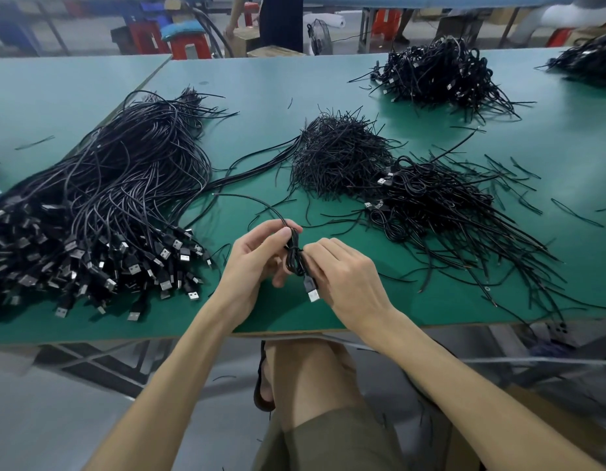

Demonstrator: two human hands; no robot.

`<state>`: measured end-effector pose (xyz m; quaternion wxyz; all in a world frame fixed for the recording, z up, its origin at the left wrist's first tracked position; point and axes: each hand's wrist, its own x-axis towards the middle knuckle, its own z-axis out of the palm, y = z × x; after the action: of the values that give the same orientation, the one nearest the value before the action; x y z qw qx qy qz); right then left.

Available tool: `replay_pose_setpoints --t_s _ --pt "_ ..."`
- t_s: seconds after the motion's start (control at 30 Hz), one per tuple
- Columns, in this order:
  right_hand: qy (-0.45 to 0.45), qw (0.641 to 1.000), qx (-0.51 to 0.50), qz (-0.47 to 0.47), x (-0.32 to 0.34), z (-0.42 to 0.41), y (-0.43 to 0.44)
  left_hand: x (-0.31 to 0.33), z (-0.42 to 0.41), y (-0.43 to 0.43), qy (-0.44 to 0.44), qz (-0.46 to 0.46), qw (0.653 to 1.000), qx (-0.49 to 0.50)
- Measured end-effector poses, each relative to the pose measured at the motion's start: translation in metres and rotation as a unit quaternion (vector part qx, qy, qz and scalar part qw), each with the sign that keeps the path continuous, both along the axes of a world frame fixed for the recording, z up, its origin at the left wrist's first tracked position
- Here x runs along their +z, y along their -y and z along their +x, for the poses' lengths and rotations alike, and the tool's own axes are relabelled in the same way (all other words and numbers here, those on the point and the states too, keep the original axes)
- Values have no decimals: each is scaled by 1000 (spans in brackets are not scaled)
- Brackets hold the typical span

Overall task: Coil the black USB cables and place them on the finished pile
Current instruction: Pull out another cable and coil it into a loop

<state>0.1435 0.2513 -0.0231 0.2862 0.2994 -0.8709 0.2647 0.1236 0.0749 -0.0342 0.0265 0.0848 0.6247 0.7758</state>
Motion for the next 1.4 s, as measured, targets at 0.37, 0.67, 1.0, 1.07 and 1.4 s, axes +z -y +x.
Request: replay_pose_setpoints --t_s 0.37,0.67,1.0,1.07,1.4 --pt "56 995 33 -79 -5 -5 -2 6 0 -1 52 44 996 51" --pt "200 938 10 -284 -8 -13 -13 22 13 -16 -63 -32 997 26" --pt "255 912 26 -320 -5 -19 -11 26 19 -31 -127 -290 943 100" --pt "258 902 55 -343 -7 -23 -14 29 19 -37 -172 -364 911 95" --pt "285 897 59 -332 -8 -21 -10 59 10 -32 -324 -465 824 1"
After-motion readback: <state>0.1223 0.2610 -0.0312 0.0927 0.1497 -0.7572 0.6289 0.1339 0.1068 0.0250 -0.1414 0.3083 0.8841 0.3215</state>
